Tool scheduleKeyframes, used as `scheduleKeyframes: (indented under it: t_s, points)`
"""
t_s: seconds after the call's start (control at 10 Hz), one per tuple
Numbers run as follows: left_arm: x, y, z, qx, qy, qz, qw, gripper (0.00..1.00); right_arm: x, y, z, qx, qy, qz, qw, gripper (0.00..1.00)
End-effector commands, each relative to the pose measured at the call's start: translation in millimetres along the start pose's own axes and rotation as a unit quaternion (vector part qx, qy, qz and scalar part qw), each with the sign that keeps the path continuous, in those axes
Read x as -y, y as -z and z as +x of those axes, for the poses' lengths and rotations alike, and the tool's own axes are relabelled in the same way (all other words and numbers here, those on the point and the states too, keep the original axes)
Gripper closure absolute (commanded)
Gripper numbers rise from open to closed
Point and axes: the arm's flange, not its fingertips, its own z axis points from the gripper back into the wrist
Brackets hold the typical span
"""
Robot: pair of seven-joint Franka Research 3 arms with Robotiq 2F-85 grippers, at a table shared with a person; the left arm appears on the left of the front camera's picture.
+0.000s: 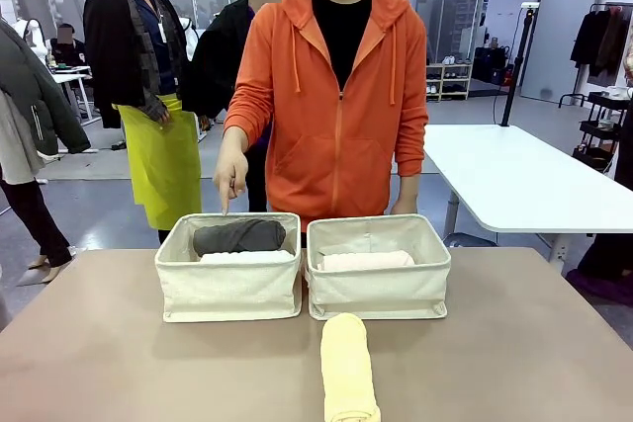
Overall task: Divide the towels into two baskets.
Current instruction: Pick up one hotel-folded towel from the bottom of the table and place it in the Fabric basket indicated by the person.
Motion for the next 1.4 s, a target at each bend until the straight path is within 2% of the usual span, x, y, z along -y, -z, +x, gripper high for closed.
scheduleKeyframes:
  t_s: [0.0,0.5,0.6,0.7,0.8,1.0,1.2,1.3]
  points:
    - [3.5,-2.3,1.0,0.004,-0.005,0.004,1.0,0.0,-2.6,-0.5,-0.4,-0.005,-0.003,-0.001,1.0,0.07]
    - [3.5,-2.3,1.0,0.004,-0.005,0.004,1.0,0.0,0.0,0.0,0.0,0.0,0.0,0.0,1.0,0.07]
    - [3.5,-2.3,1.0,0.004,-0.005,0.004,1.0,0.0,-9.5,39.0,-1.0,-0.042,-0.011,-0.017,0.999,0.07]
    - [3.5,-2.3,1.0,0.004,-0.005,0.004,1.0,0.0,-20.0,76.9,-7.1,-0.082,-0.014,-0.002,0.997,0.07]
    - [3.5,-2.3,1.0,0.004,-0.005,0.004,1.0,0.0,-31.1,116.8,-17.2,-0.134,-0.007,-0.015,0.991,0.07]
    - [3.5,-2.3,1.0,0.004,-0.005,0.004,1.0,0.0,-46.7,173.5,-36.6,-0.185,0.018,-0.029,0.982,0.07]
    - [3.5,-2.3,1.0,0.004,-0.005,0.004,1.0,0.0,-64.6,230.2,-60.7,-0.223,0.031,-0.065,0.972,0.07]
    - [3.5,-2.3,1.0,0.004,-0.005,0.004,1.0,0.0,-71.5,256.9,-73.6,-0.226,0.025,-0.099,0.969,0.07]
